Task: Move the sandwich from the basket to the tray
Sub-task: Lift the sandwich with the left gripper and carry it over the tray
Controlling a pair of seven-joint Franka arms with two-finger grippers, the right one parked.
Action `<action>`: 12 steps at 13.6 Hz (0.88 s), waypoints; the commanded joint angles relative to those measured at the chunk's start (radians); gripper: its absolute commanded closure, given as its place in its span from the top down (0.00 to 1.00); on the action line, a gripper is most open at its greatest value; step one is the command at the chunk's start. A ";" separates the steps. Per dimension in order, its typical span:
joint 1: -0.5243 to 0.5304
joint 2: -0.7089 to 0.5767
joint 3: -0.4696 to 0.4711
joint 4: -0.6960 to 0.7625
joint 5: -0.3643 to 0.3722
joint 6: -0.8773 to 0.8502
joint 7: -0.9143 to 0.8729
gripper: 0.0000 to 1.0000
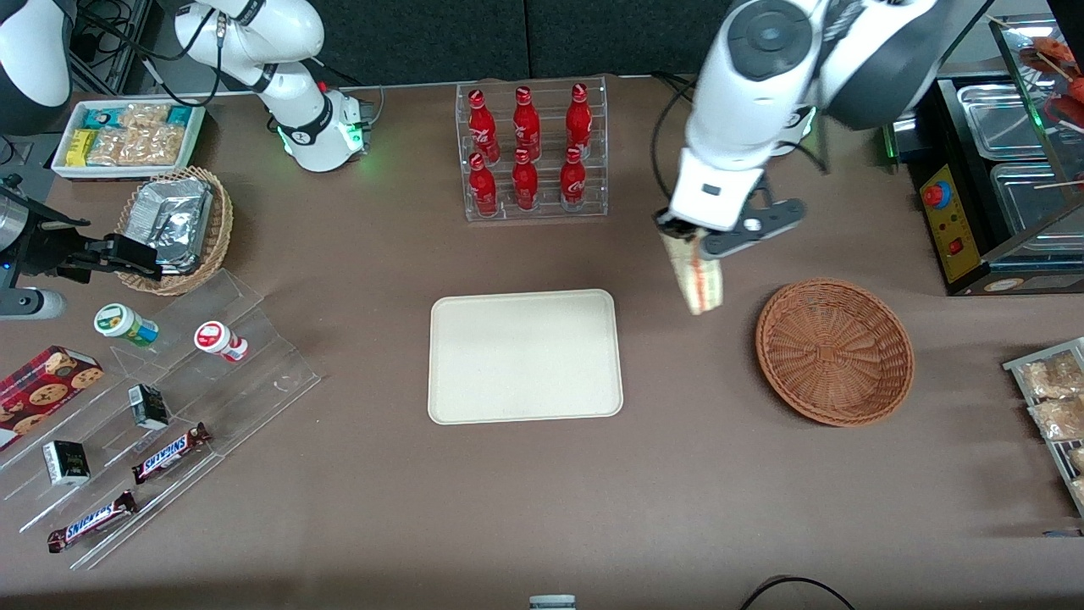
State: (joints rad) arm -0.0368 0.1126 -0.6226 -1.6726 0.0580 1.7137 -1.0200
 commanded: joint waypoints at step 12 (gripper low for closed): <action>-0.282 0.513 0.004 0.203 0.378 0.318 -0.273 0.02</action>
State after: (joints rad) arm -0.3019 0.5791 -0.6234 -1.5049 0.4056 1.9986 -1.2929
